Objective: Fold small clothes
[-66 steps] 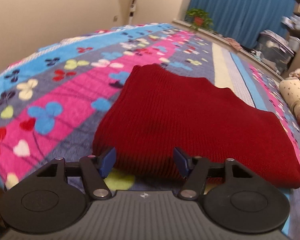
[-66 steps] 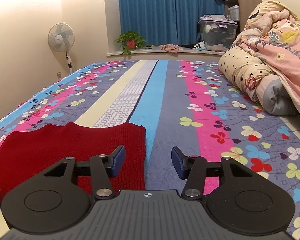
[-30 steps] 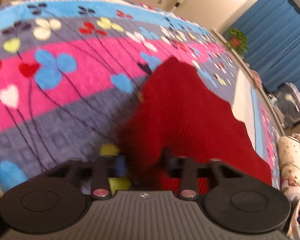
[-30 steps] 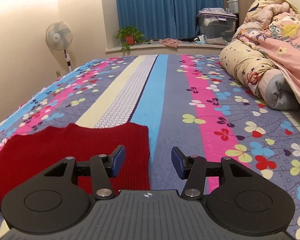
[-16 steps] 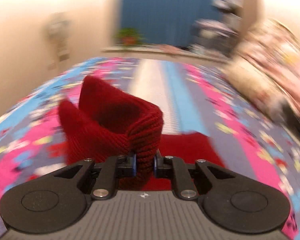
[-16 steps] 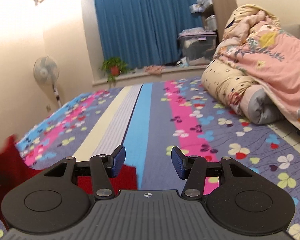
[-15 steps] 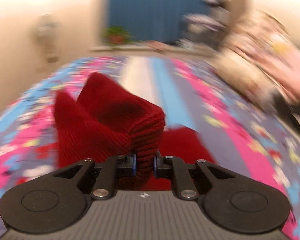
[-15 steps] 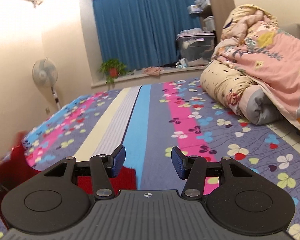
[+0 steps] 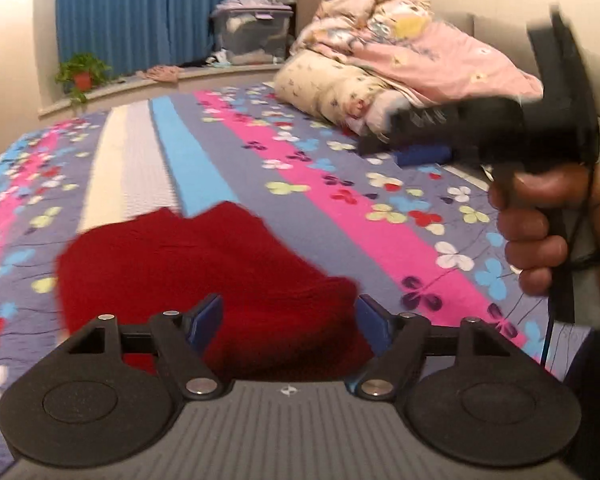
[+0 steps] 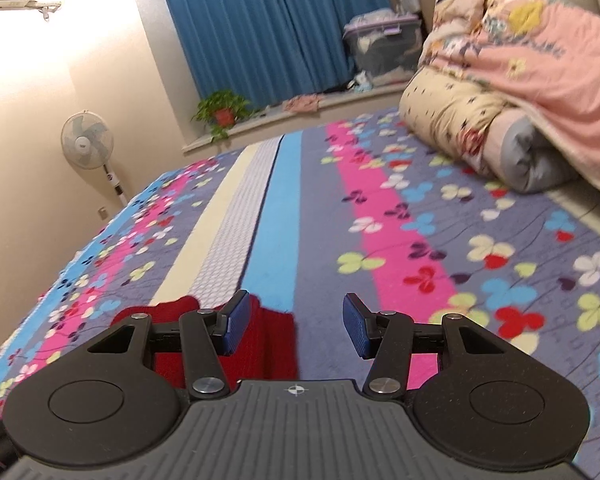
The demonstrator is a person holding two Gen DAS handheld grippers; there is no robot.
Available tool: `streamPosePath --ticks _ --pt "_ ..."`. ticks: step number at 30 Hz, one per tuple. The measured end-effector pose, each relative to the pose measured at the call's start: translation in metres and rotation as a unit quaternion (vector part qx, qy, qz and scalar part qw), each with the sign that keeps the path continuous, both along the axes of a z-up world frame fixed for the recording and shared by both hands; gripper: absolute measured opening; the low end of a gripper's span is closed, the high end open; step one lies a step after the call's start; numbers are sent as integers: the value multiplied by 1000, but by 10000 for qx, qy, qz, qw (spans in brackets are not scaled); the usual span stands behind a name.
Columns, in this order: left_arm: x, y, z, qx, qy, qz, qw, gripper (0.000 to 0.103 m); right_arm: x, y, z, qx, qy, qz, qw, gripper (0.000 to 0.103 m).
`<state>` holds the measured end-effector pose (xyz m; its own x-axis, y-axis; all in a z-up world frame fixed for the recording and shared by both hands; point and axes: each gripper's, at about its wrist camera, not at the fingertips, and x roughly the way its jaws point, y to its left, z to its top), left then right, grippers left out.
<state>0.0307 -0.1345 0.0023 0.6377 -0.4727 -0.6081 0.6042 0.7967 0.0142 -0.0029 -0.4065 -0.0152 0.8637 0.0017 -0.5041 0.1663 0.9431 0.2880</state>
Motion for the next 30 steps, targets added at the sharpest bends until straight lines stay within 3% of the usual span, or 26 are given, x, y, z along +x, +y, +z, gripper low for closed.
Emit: streamPosePath --ticks 9,13,14,15,16,17,18,22,24,26,28,30 --pt "8 148 9 551 -335 962 9933 78 15 30 -29 372 597 924 9932 60" --pt "13 198 -20 246 -129 1451 9890 77 26 59 -55 260 1152 1578 9804 61" --pt "20 201 -26 504 158 1680 9844 65 27 65 -63 154 1309 1653 9774 61" --pt "23 200 -27 730 139 1923 9785 63 28 71 -70 -1 1436 1696 9750 61" --pt "21 201 -25 679 -67 1990 9776 66 28 75 -74 -132 1499 1730 9734 61" --pt "22 202 -20 558 -153 1970 9787 67 27 79 -75 -227 1518 1776 9721 49" --pt "23 204 -17 437 -180 1960 9795 67 25 82 -74 -246 1466 1901 9704 20" --pt "28 213 -15 296 -109 2048 9783 67 11 82 -49 -235 962 2033 9741 16" --pt "30 214 -12 198 -69 2087 9778 67 -2 63 -22 242 361 1829 9822 15" --pt "32 210 -12 50 -19 2083 9781 67 -14 47 -4 599 -24 1804 9818 14" --pt "33 200 -15 29 22 2042 9789 67 -15 40 -12 384 379 1654 9847 14" --pt "34 194 -16 67 47 1973 9803 67 1 39 -48 331 1552 1392 9775 13"
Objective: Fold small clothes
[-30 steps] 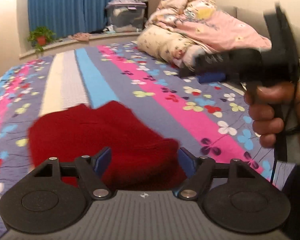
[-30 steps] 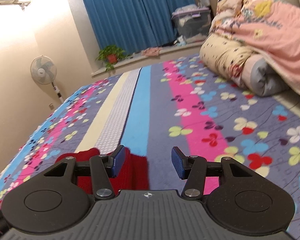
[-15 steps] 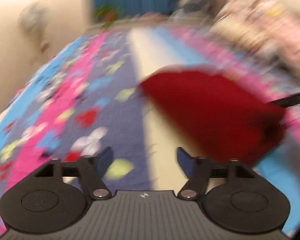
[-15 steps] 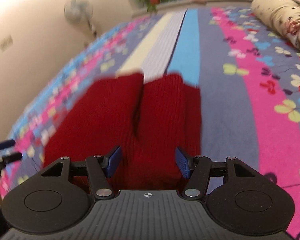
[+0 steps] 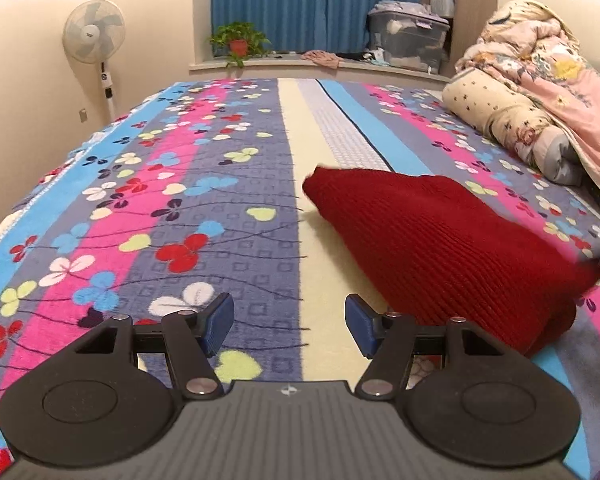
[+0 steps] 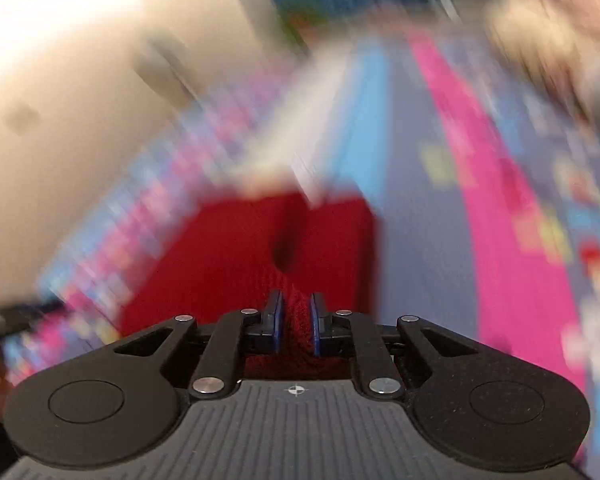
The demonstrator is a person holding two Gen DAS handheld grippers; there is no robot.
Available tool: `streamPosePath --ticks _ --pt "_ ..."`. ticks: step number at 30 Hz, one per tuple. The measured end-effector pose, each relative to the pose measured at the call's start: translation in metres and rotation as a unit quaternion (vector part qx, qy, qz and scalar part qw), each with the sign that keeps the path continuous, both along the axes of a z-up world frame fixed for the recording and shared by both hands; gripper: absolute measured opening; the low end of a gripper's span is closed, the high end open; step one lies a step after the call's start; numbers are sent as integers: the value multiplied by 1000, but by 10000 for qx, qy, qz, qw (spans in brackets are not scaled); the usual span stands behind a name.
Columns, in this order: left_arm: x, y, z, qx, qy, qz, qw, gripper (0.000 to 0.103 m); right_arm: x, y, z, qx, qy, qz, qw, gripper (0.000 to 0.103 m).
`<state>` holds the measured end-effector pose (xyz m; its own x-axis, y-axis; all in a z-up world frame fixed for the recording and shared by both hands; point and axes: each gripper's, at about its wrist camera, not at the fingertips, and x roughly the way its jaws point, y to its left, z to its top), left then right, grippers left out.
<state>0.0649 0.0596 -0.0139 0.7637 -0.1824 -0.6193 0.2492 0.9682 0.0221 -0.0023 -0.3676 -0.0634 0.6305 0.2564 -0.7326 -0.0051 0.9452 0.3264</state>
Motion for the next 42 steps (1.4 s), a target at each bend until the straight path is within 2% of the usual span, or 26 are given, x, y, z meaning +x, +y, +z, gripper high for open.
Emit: streamPosePath --ticks 1,2,4,7,8,10,12,14,16,18,20,22,26,28,29,30,34,35,36,37,38,41,42 --pt "0 -4 -1 15 2 -47 10000 68 5 3 -17 -147 457 16 9988 13" --pt "0 -7 -1 17 -1 -92 10000 71 8 9 -26 -316 615 104 9976 14" --pt "-1 -13 0 -4 -15 -204 9998 74 11 25 -24 -768 509 339 9952 14" --pt "1 -23 -1 -65 40 -419 9991 76 8 30 -10 -758 200 297 9965 20" --pt "3 -26 -1 -102 55 -487 9987 79 7 28 -4 -728 10 223 9971 25" --pt "9 -32 -1 -222 61 -633 9977 82 7 22 6 -687 -457 -30 9966 44" --pt "17 -35 -2 -360 76 -713 9968 83 9 17 6 -475 -747 -359 9954 80" --pt "27 -40 -3 -479 11 -624 9969 83 21 5 -3 -132 -633 -482 9967 81" --pt "41 -43 -5 -668 7 -514 9964 86 35 1 -23 111 -202 -433 9988 81" --pt "57 -46 -10 -966 145 -483 9940 86 44 -2 -38 226 131 -492 9984 87" --pt "73 -49 -16 -1251 354 -469 9904 87 50 -2 -47 359 233 -579 9974 89" --pt "90 -49 -26 -1573 646 -412 9846 93 51 -1 -50 422 245 -612 9969 89" --pt "121 -51 -56 -2262 1359 -325 9640 93 54 -1 -54 559 269 -578 9964 86" --pt "131 -57 -71 -2456 1619 -371 9550 97 53 -1 -57 792 292 -520 9951 79" --pt "134 -60 -76 -2479 1621 -341 9545 99 57 -1 -58 858 290 -484 9947 75" --pt "138 -62 -80 -2541 1648 -322 9525 100 58 -2 -57 884 256 -435 9948 65" --pt "151 -62 -96 -2955 1875 -138 9367 101 57 -2 -55 995 117 -324 9944 54" --pt "155 -62 -99 -3026 1926 -135 9334 101 56 -2 -55 1001 50 -354 9943 46" --pt "157 -62 -101 -3082 1967 -130 9307 100 55 -3 -53 1024 -45 -417 9939 34" --pt "158 -62 -102 -3114 1987 -126 9292 97 53 -4 -52 1085 -157 -454 9929 30" --pt "159 -61 -101 -3093 1943 -121 9308 89 52 -4 -50 1121 -249 -460 9923 28" --pt "154 -61 -85 -2971 1683 -205 9397 66 51 0 -48 1060 -468 -423 9924 24" --pt "151 -61 -78 -2917 1607 -228 9426 65 50 1 -47 1059 -544 -438 9919 19"
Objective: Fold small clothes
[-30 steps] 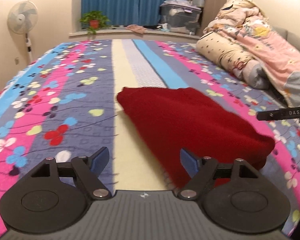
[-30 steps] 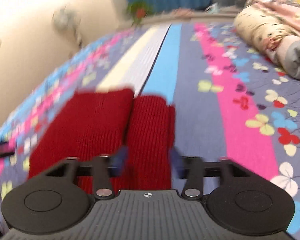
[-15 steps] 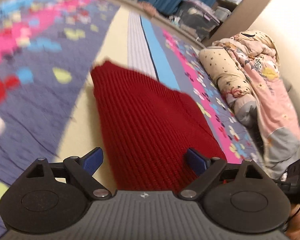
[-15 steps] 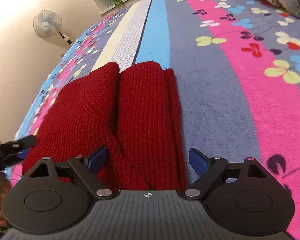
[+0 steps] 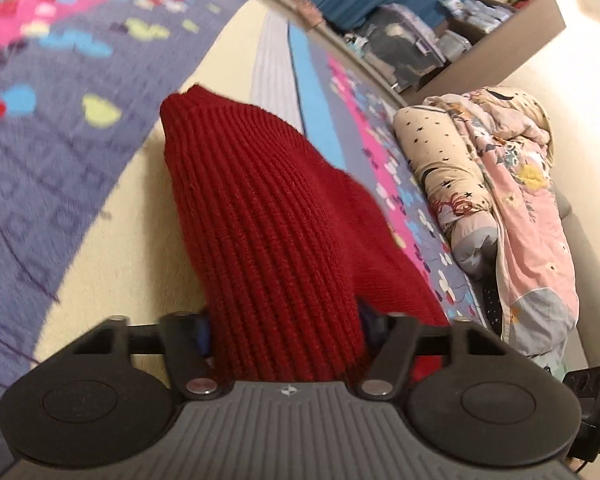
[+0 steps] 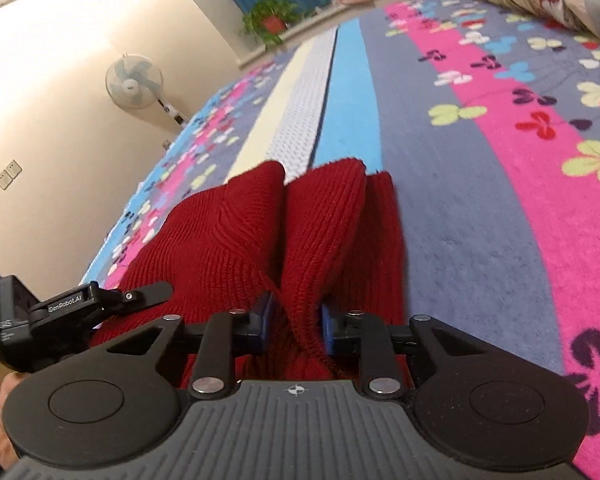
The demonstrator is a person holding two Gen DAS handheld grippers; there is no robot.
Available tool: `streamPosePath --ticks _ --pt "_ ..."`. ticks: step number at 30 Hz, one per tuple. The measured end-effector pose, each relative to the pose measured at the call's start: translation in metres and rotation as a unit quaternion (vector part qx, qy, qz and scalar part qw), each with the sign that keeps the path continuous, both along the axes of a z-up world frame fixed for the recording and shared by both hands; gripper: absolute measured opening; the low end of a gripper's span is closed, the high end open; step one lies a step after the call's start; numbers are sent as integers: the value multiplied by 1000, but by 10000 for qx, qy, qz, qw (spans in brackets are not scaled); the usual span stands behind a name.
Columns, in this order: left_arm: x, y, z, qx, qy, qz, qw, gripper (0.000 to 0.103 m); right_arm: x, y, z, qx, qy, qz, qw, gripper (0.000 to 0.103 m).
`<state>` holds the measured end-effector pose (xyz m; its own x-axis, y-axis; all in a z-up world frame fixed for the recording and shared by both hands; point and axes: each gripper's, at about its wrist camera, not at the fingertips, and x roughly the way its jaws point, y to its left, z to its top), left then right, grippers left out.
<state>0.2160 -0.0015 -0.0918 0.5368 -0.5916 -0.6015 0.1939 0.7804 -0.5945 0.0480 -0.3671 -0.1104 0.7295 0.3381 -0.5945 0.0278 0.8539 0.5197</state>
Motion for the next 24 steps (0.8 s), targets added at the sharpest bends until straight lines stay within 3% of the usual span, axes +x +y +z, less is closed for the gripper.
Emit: streamPosePath --ticks 2,6,9,12,14,17,18,21,24 --pt "-9 -1 16 180 -280 -58 9994 63 -1 2 5 21 -250 -34 9997 12" --pt "-34 7 56 564 -913 9 9942 63 -3 19 21 -28 -854 60 9963 11" --pt "-50 34 84 761 -1294 197 9885 63 -1 35 25 37 -1091 291 9936 11" --pt "-61 68 99 953 -1425 366 9845 63 1 58 27 98 -1147 734 9906 11" --pt "-61 89 98 1150 -1241 447 9846 73 3 72 25 84 -1062 1008 9892 11" --pt "-53 113 87 1573 -284 1052 9815 74 15 89 12 -90 -521 1398 9888 11" --pt "-58 118 91 1794 -275 1115 9771 74 17 96 8 -269 -392 1478 9879 11" --pt "-86 128 117 2154 -912 1130 9657 78 17 112 1 -690 -169 1721 9825 11" --pt "-111 126 117 1933 -1012 703 9734 78 11 117 2 -1022 -131 1763 9789 11"
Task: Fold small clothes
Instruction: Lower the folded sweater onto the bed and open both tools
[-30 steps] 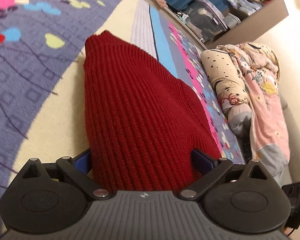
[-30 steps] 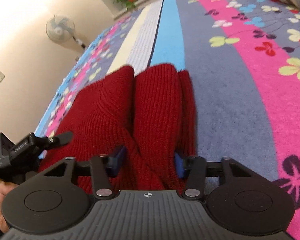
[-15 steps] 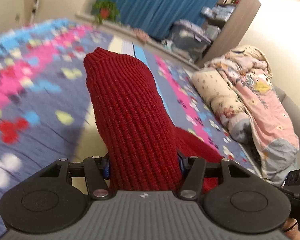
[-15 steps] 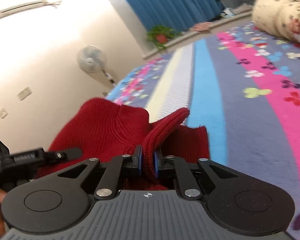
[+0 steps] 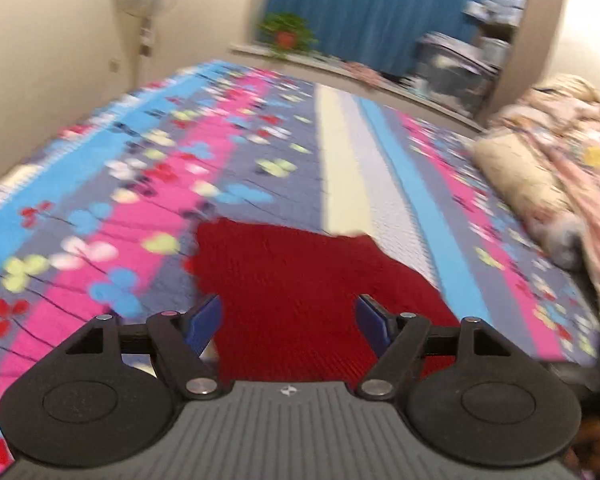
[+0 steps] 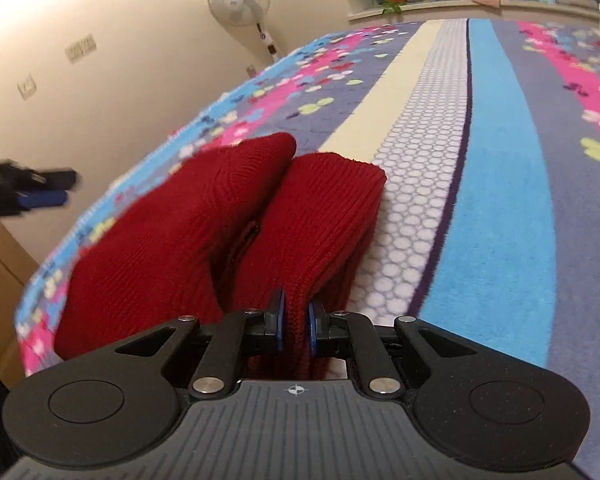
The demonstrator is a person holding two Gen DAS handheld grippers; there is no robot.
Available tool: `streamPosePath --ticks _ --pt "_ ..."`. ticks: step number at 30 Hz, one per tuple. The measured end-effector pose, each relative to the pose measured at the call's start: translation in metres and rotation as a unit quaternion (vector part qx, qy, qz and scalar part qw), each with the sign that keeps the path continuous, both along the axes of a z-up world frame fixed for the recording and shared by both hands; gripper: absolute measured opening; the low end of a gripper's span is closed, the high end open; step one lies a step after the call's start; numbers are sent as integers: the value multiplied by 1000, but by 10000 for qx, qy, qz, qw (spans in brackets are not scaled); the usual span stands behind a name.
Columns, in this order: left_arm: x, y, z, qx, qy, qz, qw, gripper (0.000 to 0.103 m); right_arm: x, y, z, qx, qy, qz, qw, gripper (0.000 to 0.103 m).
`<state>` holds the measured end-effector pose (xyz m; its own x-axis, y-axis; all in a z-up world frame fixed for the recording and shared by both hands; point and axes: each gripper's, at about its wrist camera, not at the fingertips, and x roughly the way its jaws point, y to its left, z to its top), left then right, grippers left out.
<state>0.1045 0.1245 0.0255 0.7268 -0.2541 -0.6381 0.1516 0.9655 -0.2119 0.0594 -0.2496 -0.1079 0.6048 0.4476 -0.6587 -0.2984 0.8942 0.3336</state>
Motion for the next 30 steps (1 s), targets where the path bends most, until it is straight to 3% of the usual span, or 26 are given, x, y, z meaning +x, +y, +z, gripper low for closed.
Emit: streamPosePath --ticks 2,4,5,7,11,12,17,20,23,27,30 --pt "-9 -17 -25 440 212 -363 9981 67 -5 3 3 -31 -10 3 10000 12" --pt "-12 -42 -58 1145 679 -609 9892 71 -7 4 4 -138 -76 -6 9999 15" --pt "-16 -49 -54 1384 517 -647 9869 71 -10 3 5 -208 -140 -33 9997 20" --pt "-27 -49 -37 1226 23 -642 9904 73 -25 2 15 -429 -402 -127 9982 31" --pt "-52 -34 -23 939 -189 -239 9951 81 -69 -6 47 -782 -1190 -316 9893 76" --pt "-61 -33 -21 951 -275 -170 9949 84 -82 -9 55 -870 -1370 -408 9859 82" --pt "-104 -40 -8 1081 -687 -60 9917 103 -133 -24 78 -804 -1635 -1149 9765 92" --pt "-128 -42 -9 1062 -696 111 9918 103 -156 -19 86 -820 -1641 -1399 9730 94" --pt "-149 -49 -15 1092 -415 469 9920 103 -175 -6 87 -909 -1652 -1394 9721 97" --pt "-166 -52 -27 772 144 793 9938 103 -182 19 77 -1064 -1435 -1173 9769 98" --pt "-174 -61 -35 967 268 1021 9897 103 -177 38 69 -1140 -1253 -897 9815 98"
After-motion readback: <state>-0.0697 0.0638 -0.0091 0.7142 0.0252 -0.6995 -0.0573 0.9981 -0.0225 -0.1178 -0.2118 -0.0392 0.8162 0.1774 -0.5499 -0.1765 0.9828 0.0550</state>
